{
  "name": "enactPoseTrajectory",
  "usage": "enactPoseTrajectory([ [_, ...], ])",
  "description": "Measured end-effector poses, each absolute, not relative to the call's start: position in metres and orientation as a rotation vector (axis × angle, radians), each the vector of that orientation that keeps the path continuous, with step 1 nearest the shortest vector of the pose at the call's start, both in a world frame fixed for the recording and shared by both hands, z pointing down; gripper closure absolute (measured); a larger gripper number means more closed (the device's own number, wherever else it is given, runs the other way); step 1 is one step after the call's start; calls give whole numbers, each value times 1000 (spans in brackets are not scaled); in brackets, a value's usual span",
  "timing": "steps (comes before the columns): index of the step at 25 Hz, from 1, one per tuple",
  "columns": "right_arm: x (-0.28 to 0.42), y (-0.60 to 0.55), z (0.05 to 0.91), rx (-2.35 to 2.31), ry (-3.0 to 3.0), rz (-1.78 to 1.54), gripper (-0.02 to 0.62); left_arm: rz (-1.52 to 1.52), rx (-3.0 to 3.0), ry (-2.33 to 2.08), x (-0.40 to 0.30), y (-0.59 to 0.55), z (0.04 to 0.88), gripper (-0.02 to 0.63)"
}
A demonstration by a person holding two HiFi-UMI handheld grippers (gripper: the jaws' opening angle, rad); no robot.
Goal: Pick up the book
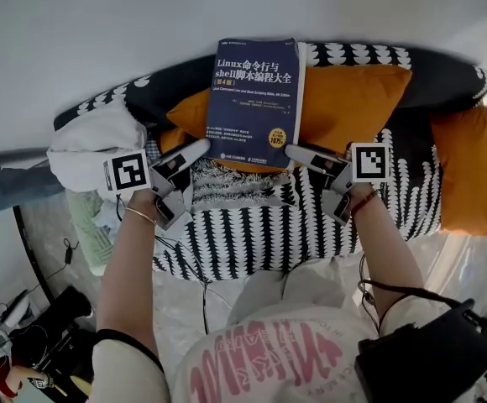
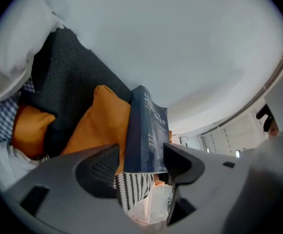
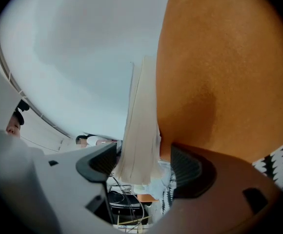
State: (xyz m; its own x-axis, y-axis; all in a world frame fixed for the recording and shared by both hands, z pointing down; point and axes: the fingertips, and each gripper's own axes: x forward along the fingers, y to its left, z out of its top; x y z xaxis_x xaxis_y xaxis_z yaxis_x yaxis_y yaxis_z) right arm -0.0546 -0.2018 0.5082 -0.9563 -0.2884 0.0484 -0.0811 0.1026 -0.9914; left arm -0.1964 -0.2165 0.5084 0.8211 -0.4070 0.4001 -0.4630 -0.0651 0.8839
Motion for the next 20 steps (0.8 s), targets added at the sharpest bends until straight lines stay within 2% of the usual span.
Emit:
enactPoseTrajectory([
  [20, -74, -202, 509, -283, 2047, -1991, 255, -248, 1522, -540, -190, -219, 512, 312],
])
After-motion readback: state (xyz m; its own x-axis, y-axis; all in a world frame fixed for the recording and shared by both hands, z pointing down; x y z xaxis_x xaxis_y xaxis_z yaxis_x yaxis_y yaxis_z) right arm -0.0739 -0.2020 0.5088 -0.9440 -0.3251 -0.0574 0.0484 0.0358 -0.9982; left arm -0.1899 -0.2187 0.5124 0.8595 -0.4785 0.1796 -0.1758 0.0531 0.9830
